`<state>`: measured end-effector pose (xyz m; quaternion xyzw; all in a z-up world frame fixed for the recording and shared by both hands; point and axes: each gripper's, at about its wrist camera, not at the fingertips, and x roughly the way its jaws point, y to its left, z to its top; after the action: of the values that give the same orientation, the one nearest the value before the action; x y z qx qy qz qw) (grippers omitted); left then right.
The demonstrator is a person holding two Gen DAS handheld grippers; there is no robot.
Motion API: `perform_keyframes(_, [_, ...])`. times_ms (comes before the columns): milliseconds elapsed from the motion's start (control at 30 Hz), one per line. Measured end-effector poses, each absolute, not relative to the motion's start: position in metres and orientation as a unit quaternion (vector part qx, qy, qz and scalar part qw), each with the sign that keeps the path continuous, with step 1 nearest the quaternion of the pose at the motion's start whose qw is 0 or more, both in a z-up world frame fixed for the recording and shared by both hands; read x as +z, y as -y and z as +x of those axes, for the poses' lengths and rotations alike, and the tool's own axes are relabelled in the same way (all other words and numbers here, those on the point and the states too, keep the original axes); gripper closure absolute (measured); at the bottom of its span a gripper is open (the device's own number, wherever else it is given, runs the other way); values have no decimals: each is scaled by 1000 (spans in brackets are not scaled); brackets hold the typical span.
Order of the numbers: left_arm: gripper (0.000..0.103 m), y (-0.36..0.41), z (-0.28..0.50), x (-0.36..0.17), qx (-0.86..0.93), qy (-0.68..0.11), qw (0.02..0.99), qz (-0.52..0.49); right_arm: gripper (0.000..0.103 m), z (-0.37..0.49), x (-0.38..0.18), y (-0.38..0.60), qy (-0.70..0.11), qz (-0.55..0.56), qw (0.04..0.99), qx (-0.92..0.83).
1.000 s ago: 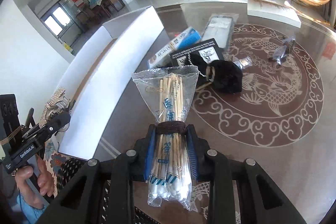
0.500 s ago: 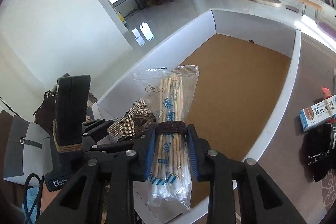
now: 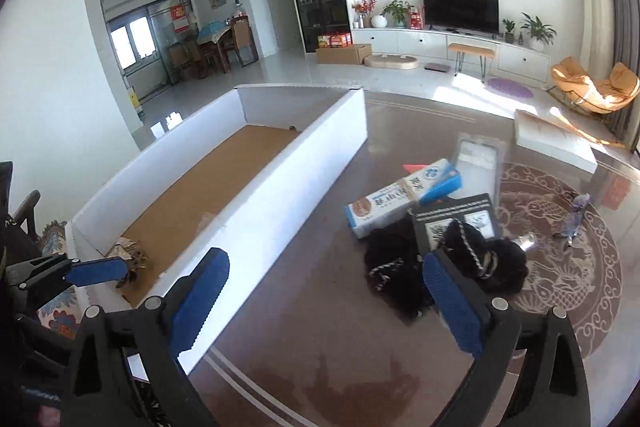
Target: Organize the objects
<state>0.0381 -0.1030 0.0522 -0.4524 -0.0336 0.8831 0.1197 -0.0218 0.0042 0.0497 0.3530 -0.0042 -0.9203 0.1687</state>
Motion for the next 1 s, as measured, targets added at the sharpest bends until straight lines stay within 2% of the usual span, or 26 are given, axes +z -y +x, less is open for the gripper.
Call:
perform_keyframes(67, [8,57,34,32,868,17,159,-471,1,-18,34,-55,0,363,110,-925])
perform_keyframes(167, [8,5,19,-8,849,-19,162,-503,1,-16,-2,-120,-5,411,35,-911])
perform_keyframes(333, [8,-44,5,-42,839,-67,160,-516,1,-4,-36,-188,12,450,-23,-892])
perform_keyframes(533, [7,-53,-2,-49,857,-87,150,-485,1,-9,-47,-202,-1,456,-44,-889])
perform_keyframes(633, [0,-47,0,-52,865,-81,144,-473,0,-11,-52,-207,12,462,-40,-886])
perform_keyframes(1000, [0,-48,-36,-57,878,-61,115,-461,0,-13,-58,-206,15,462,-45,-886])
